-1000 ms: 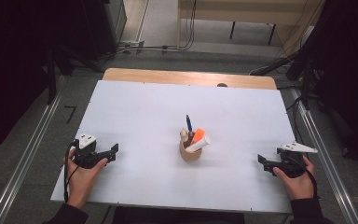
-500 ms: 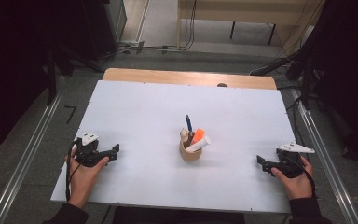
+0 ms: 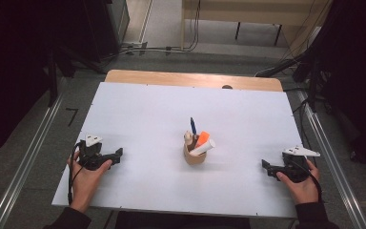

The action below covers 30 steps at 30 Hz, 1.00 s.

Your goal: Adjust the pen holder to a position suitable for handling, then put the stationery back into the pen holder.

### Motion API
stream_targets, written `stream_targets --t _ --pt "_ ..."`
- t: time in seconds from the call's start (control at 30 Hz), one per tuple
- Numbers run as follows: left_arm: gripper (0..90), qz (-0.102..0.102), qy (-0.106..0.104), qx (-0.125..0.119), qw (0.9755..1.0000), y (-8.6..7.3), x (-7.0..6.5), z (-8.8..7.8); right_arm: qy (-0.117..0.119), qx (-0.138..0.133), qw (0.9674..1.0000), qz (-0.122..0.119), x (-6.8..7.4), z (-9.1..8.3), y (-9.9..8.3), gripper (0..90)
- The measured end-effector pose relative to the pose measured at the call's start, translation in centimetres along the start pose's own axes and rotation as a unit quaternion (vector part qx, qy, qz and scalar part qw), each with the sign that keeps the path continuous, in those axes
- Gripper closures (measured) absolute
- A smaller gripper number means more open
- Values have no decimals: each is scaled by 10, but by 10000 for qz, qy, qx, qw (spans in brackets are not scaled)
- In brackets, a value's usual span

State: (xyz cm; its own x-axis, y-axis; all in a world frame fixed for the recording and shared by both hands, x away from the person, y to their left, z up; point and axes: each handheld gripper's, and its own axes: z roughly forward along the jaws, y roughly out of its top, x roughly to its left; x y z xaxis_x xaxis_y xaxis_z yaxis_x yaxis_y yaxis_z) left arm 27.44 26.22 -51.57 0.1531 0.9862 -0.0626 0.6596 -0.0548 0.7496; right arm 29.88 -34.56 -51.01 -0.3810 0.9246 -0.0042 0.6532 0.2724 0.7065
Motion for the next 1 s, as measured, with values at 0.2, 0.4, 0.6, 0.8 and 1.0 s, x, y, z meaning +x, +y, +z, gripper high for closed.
stream_targets --t 0.2,0.4,0.6,0.8,1.0 --pt "109 -90 1 -268 9996 0 0 -5 -17 -3 9999 136 -1 -3 -1 90" --pt "109 -103 -48 -711 9974 4 -4 -19 34 -231 9994 242 -1 -12 1 97" --pt "109 -135 -108 -791 9967 3 -6 -24 32 -307 9993 190 3 -17 4 98" --pt "109 -143 -97 -862 9961 3 -6 -26 43 -391 9990 234 3 -21 5 99" --pt "109 -114 -114 -833 9964 3 -6 -25 43 -430 9989 167 6 -24 7 99"
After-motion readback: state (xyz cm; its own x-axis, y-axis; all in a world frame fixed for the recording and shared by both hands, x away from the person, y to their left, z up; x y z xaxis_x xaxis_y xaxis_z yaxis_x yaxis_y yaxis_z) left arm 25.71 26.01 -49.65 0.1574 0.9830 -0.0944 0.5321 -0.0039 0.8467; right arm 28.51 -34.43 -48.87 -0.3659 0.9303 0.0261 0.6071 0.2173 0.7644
